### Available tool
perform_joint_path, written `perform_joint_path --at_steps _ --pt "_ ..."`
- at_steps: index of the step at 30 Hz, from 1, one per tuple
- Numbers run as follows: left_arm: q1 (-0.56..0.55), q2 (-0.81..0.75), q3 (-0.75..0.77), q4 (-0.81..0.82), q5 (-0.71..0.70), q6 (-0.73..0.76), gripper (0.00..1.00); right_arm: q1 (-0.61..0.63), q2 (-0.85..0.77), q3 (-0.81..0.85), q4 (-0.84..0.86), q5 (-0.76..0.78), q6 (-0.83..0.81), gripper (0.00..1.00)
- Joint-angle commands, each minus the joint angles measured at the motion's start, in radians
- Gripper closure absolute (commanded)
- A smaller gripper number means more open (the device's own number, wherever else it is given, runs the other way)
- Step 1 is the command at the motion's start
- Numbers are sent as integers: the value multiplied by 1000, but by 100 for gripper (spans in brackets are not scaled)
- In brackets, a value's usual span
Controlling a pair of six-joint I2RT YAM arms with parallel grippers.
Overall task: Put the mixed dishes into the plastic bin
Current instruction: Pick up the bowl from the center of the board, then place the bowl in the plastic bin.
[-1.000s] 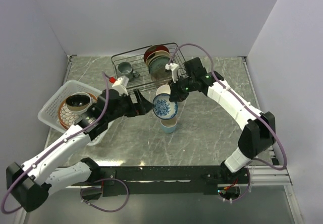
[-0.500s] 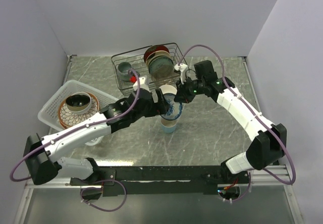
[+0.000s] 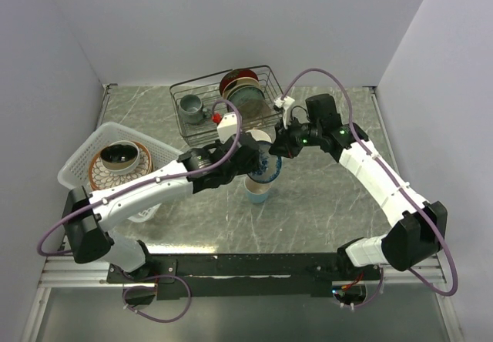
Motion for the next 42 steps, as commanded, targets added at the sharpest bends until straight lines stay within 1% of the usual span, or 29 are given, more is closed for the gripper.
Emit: perform_joint_path --at_steps 1,3,4,6,7,8,9,11,12,14,15,17,18,19,20,22,23,25,26,27,28,29,30,32,33,35,38,40,42 --pt "-12 37 80 -93 -62 -29 60 -17 -59 -4 73 -22 21 100" --pt "-15 51 97 -110 -62 -31 66 -20 -63 -9 79 -14 22 100" --pt "-17 55 100 -122 -59 -31 75 -18 -66 -12 79 -11 24 100" --pt "-17 59 107 -130 -55 -25 90 -20 -71 -17 83 -5 22 100" --pt "-18 57 105 -132 -53 -20 99 -20 -77 -17 83 -5 22 100" --pt "-17 54 99 -132 -53 -19 99 -23 -80 -23 86 -4 22 100" --pt "-18 43 93 -127 -53 -16 99 -21 -85 -26 90 -2 22 93" --pt "-17 25 65 -106 -53 -8 99 -24 -105 -41 98 -11 16 74" --pt "-17 2 55 -98 -55 0 99 -26 -114 -46 101 -19 12 57" --pt "-15 -26 15 -65 -56 12 99 -38 -146 -70 115 -46 5 40" --pt "-12 -58 -1 -49 -55 29 99 -44 -158 -81 122 -57 5 28" --pt "-5 -93 -50 -20 -39 46 99 -83 -203 -124 153 -104 8 16" --pt "11 -130 -68 3 -35 55 99 -98 -218 -141 168 -120 13 6" --pt "18 -150 -87 14 -21 61 99 -115 -255 -158 184 -140 25 2" --pt "28 -170 -123 22 -16 64 99 -132 -273 -197 220 -178 27 0" --pt "60 -234 -162 38 -9 69 99 -187 -343 -242 265 -214 45 0" --pt "71 -257 -201 45 0 72 99 -207 -368 -291 311 -232 54 0" --pt "112 -338 -241 57 5 80 99 -253 -449 -351 371 -234 93 0" --pt "127 -366 -275 61 17 86 99 -267 -479 -418 435 -229 111 0" --pt "170 -423 -289 65 23 99 99 -300 -509 -455 473 -215 123 0" --pt "196 -452 -303 68 36 107 99 -314 -572 -522 512 -205 154 0" --pt "221 -480 -323 69 56 116 99 -327 -598 -552 577 -197 168 0" --pt "279 -527 -331 69 72 141 99 -337 -621 -572 587 -203 176 0" --pt "336 -567 -343 68 91 164 99 -379 -620 -587 569 -234 168 0" --pt "388 -595 -340 66 114 194 99 -394 -617 -596 582 -255 194 0" --pt "436 -609 -322 52 131 224 99 -439 -615 -615 596 -271 214 0" --pt "535 -593 -274 3 131 279 99 -449 -612 -603 587 -246 191 0" --pt "580 -567 -246 -14 134 290 99 -459 -618 -606 592 -240 193 0" --pt "661 -552 -237 -15 158 304 99 -469 -631 -610 595 -241 196 0"
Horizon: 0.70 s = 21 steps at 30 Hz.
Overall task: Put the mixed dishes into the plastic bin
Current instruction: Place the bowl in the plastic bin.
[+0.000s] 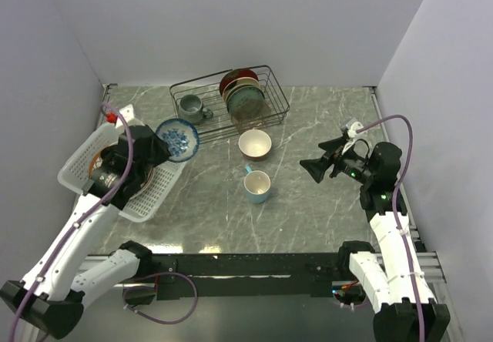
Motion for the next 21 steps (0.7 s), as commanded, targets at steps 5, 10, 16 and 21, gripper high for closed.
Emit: perform_joint_path --at_steps 5,10,16,21 --pt "314 41 80 49 193 72 99 -32 -40 -9 76 1 13 0" --pt "484 60 52 89 342 58 99 -37 -36 -3 69 7 5 0" --pt "641 89 37 111 468 41 99 -40 -40 -1 63 18 -4 0" --pt "735 115 32 117 528 40 99 -46 -43 -3 63 16 -3 0"
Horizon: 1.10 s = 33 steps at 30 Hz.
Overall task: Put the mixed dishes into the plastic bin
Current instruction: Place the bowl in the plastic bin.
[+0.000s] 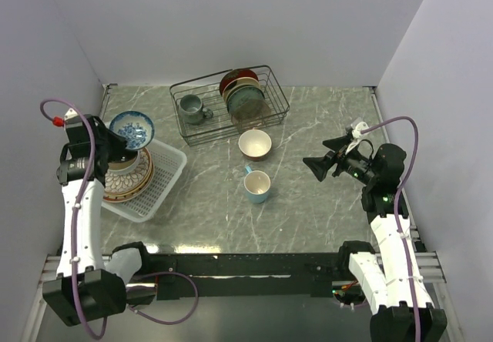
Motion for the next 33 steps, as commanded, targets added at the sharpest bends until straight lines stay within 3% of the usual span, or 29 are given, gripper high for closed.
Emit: perform_joint_path --at_steps 1,9,15,26,30,33 --pt "63 7 13 84 111 -22 99 -12 -13 -1 36 11 -10 0" --pt "151 64 10 92 130 -39 99 -16 -16 0 36 7 -10 0" --pt "188 115 -16 100 64 -68 99 -16 -22 0 35 6 -9 0" --pt "249 210 -44 115 42 -93 92 -16 -21 5 27 3 -8 0" --pt "252 222 -32 92 27 -83 83 -16 -22 6 24 9 -12 0" --pt "254 218 -38 89 21 -76 71 -17 -21 5 24 9 -13 0"
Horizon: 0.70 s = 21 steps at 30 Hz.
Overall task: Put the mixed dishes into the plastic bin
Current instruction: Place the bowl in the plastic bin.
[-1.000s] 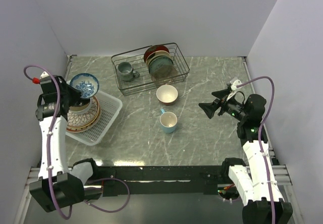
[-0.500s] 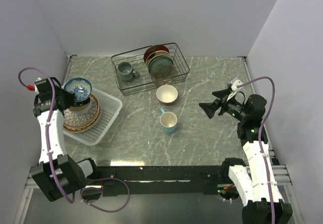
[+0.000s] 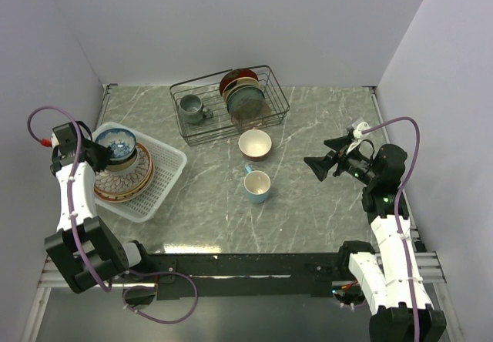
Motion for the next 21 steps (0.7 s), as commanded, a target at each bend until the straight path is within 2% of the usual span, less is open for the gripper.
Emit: perform_joint_path --at_steps 1,4,8,11,12,14,15,18,21 --pt "10 -11 31 28 -16 -3 70 -6 -13 5 26 5 -13 0" --pt "12 -10 27 25 -16 -1 57 -7 -11 5 26 5 -13 0" --pt "13 -13 27 21 -12 -6 54 -9 -11 5 26 7 -14 0" --pt "13 -19 39 15 -10 -7 37 -10 -13 6 25 7 -14 0" --pt "13 -22 51 6 -10 -7 26 -10 -14 6 25 7 -14 0" --pt "13 -34 65 -2 -10 -9 17 -10 -13 6 25 7 -14 0" --pt "13 -40 82 -14 -15 -7 10 -12 -13 6 23 7 -14 0" --pt "13 -63 119 -37 -26 -4 2 -12 -13 6 25 7 -14 0" --pt "12 -91 153 -63 -32 -6 1 -13 -14 6 25 7 -14 0"
